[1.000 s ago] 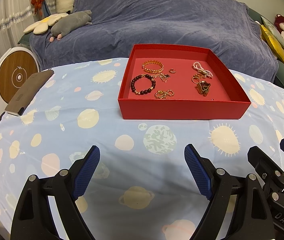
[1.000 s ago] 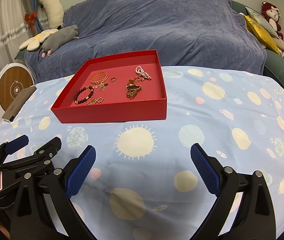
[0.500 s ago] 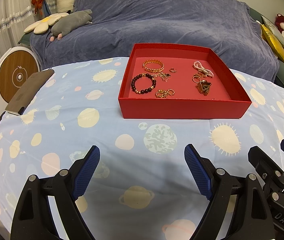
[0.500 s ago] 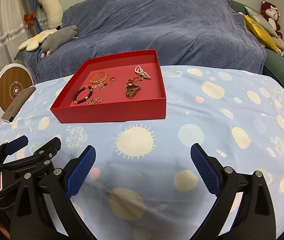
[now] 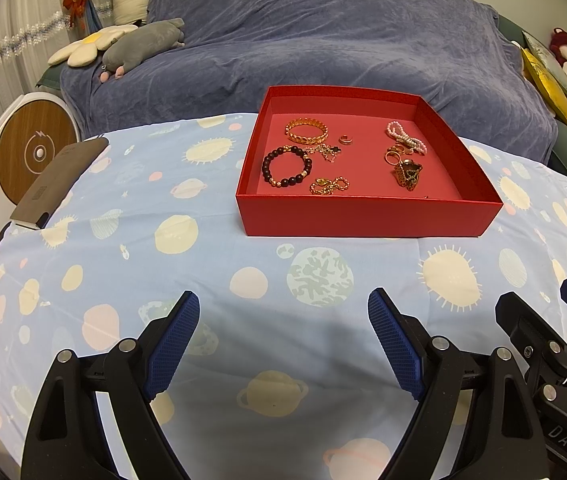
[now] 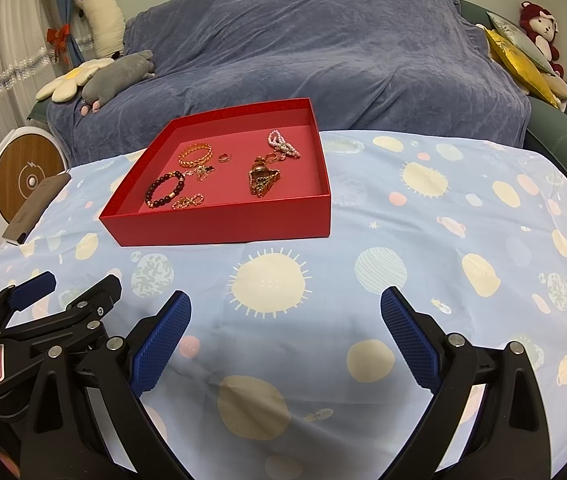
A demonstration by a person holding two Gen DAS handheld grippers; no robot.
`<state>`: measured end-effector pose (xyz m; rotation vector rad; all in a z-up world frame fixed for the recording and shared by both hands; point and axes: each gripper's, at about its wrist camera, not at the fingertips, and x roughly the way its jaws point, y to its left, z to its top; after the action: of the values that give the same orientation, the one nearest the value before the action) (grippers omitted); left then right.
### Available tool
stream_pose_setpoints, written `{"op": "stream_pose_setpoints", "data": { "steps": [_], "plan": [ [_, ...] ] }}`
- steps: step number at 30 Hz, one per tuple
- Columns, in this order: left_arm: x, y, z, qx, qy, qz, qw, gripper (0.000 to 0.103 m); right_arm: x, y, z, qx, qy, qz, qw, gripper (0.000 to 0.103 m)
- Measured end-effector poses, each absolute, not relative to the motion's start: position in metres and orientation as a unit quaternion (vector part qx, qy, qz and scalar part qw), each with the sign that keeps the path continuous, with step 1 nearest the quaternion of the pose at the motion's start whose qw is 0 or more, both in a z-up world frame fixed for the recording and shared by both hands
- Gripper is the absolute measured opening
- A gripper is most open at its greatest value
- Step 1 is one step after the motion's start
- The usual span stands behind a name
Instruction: Organize jewelry
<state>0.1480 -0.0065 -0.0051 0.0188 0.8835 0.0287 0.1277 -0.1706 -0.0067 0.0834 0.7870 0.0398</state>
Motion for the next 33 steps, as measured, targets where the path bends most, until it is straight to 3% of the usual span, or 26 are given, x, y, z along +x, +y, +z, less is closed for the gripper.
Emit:
{"op": "stream_pose_setpoints", "data": {
  "steps": [33],
  "plan": [
    [0.138,-0.005,-0.005,0.011,0.412,0.017,0.911,0.083,0.128,-0.174,-0.007,0.044,0.382,0.019,0.923,0.093]
  ]
}}
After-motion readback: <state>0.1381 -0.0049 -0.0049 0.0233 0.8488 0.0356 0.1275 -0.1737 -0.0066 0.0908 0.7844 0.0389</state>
